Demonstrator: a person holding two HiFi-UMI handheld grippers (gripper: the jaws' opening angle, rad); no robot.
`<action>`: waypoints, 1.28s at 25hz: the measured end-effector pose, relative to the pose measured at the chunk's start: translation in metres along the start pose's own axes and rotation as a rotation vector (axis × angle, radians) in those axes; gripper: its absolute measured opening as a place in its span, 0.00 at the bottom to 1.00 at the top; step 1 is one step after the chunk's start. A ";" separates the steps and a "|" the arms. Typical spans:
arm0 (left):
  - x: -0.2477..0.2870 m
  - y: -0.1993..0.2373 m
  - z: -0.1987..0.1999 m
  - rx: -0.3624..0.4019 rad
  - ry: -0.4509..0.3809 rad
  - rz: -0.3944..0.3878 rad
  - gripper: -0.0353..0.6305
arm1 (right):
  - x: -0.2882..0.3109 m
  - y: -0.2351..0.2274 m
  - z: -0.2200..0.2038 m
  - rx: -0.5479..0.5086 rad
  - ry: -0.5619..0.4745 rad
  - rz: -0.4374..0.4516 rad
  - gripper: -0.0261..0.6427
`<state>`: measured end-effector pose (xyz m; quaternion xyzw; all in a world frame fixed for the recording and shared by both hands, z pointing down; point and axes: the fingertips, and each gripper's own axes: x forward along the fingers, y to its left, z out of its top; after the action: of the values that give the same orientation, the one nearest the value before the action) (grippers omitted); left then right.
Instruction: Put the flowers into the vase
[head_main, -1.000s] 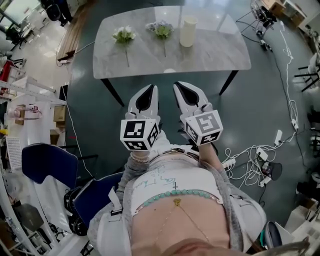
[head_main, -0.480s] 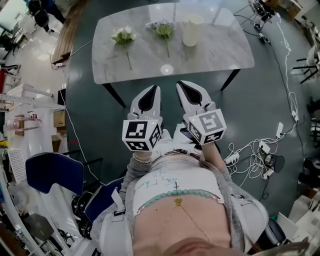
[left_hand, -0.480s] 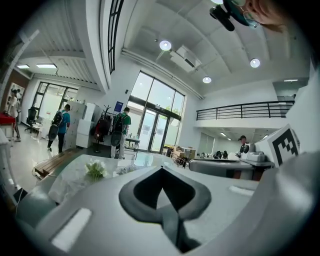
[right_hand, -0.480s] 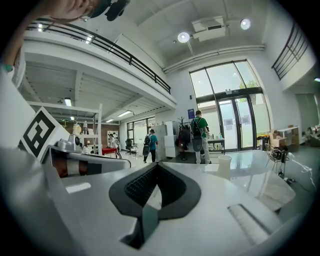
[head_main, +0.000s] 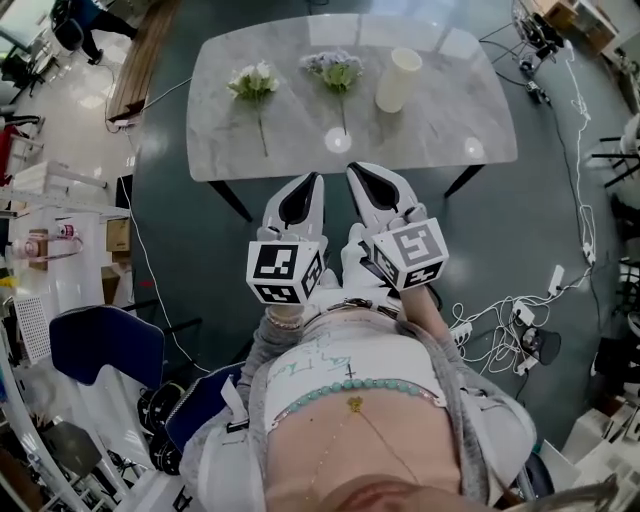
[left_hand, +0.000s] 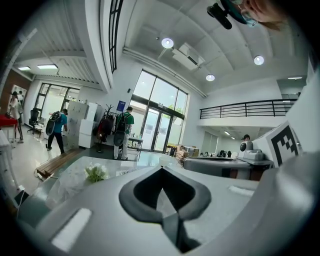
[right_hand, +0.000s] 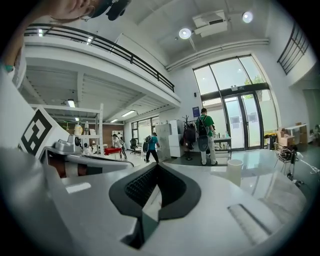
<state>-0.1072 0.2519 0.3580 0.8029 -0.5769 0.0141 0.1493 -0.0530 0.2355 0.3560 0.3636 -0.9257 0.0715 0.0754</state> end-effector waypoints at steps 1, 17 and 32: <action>0.007 0.001 0.003 0.000 0.001 0.000 0.06 | 0.005 -0.006 0.002 0.001 0.000 0.005 0.07; 0.107 0.004 0.037 0.018 0.018 0.068 0.06 | 0.058 -0.092 0.035 -0.012 -0.021 0.118 0.07; 0.143 0.022 0.034 -0.013 0.036 0.162 0.06 | 0.089 -0.123 0.030 -0.017 0.007 0.217 0.07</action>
<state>-0.0850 0.1046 0.3589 0.7524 -0.6372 0.0370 0.1630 -0.0364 0.0817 0.3534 0.2606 -0.9599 0.0725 0.0735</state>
